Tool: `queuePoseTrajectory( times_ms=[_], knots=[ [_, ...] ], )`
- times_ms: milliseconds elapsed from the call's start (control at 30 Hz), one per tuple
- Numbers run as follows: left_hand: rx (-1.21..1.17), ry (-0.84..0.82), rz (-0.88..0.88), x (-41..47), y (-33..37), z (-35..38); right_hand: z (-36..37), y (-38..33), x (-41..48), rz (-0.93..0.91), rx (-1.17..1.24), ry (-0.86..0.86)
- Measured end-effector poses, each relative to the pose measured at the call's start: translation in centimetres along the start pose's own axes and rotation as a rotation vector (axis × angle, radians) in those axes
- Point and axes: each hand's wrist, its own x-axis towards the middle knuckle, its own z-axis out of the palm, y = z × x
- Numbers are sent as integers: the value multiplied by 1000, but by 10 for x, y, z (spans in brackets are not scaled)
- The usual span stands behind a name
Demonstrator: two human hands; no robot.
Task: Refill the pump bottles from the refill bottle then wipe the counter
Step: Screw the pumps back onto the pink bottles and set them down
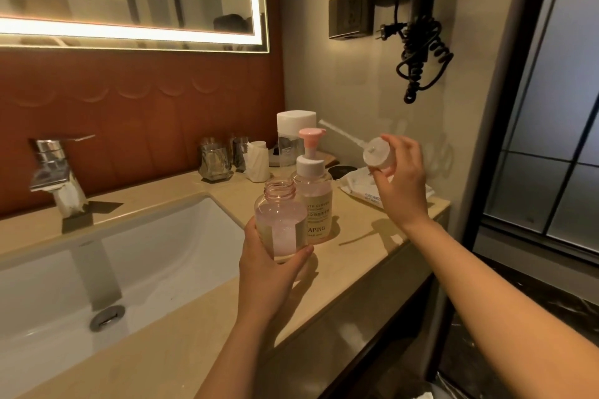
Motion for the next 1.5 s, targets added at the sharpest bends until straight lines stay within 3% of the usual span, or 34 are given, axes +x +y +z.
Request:
queuePoseTrajectory(
  times_ms=[333, 933, 1167, 1500],
  knots=[
    [11, 7, 13, 0, -2, 1, 5, -21, 48, -731, -166, 48],
    [-27, -1, 8, -1, 1, -1, 18, -84, 68, -1443, -290, -123],
    [-36, 16, -15, -1, 0, 2, 28, -85, 42, -1560, -368, -280],
    [-5, 30, -27, 1, -1, 4, 28, -82, 26, -1386, -296, -391]
  ],
)
